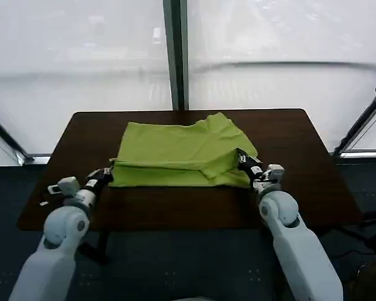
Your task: Fold and organize the clothes.
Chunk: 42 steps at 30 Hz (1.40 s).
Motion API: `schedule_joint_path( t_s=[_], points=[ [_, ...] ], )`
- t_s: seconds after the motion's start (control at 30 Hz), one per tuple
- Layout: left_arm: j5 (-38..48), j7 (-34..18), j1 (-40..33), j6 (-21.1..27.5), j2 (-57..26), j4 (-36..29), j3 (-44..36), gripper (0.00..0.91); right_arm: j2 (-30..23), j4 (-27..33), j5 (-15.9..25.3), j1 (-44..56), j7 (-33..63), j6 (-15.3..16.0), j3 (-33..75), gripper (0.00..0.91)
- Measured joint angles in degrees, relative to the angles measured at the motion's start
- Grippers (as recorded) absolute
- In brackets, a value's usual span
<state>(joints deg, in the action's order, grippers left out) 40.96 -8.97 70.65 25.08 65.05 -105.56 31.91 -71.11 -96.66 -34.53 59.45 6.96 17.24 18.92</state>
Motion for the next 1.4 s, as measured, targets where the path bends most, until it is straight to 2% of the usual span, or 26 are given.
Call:
schedule_joint_path(
  t_s=[0.03, 0.07, 0.1, 0.23, 0.4, 0.57, 0.7, 0.8, 0.93, 1.1, 1.33, 1.4],
  points=[
    [-0.3, 0.0, -0.3, 0.0, 0.0, 0.4, -0.2, 0.0, -0.1, 0.1, 0.0, 0.0, 0.0, -0.1, 0.1, 0.0],
    [-0.6, 0.1, -0.6, 0.0, 0.0, 0.7, -0.3, 0.556, -0.1, 0.1, 0.0, 0.0, 0.0, -0.2, 0.2, 0.0],
    [-0.9, 0.2, -0.9, -0.2, 0.0, 1.0, -0.3, 0.878, -0.1, 0.1, 0.0, 0.0, 0.0, -0.2, 0.2, 0.878],
    [-1.4, 0.8, -1.1, -0.9, 0.1, 1.2, -0.4, 0.878, 0.5, -0.6, 0.0, 0.6, -1.5, -0.4, 0.7, 0.878],
    [-3.3, 0.9, -0.6, -1.1, 0.0, 0.9, -0.4, 0.878, 2.1, -2.7, 0.0, 2.0, -1.9, 0.9, 0.8, 0.878],
    [-3.0, -0.5, 1.1, 0.0, -0.7, -0.9, 0.1, 0.878, 4.9, -6.1, -0.4, 4.2, 0.0, 5.1, 1.8, 0.878],
    [-1.6, -1.4, 4.0, 1.3, -0.8, -4.4, 0.8, 0.878, 8.9, -11.1, -2.0, 7.8, 0.2, 9.0, 3.3, 0.878],
    [-1.7, -1.5, 6.5, 1.6, -0.7, -7.1, 1.3, 0.878, 12.1, -14.9, -1.6, 11.1, -0.2, 10.8, 4.7, 0.878],
    [-2.8, -1.5, 8.9, 1.6, -0.3, -8.3, 1.5, 0.878, 15.0, -18.1, -0.2, 14.9, -1.2, 11.4, 6.4, 0.878],
    [-4.6, -1.5, 11.1, 1.7, 0.4, -9.5, 1.3, 0.878, 16.4, -20.3, 0.3, 18.9, -1.5, 11.6, 7.8, 0.878],
    [-4.9, -1.3, 12.0, 1.4, 0.9, -9.0, 1.2, 0.878, 16.5, -20.3, 1.5, 21.2, -1.9, 11.6, 7.8, 0.878],
    [-4.8, -1.2, 11.8, 1.2, 1.1, -8.3, 1.2, 0.848, 16.3, -20.0, 1.9, 21.3, -2.2, 11.5, 7.4, 0.878]
  ],
)
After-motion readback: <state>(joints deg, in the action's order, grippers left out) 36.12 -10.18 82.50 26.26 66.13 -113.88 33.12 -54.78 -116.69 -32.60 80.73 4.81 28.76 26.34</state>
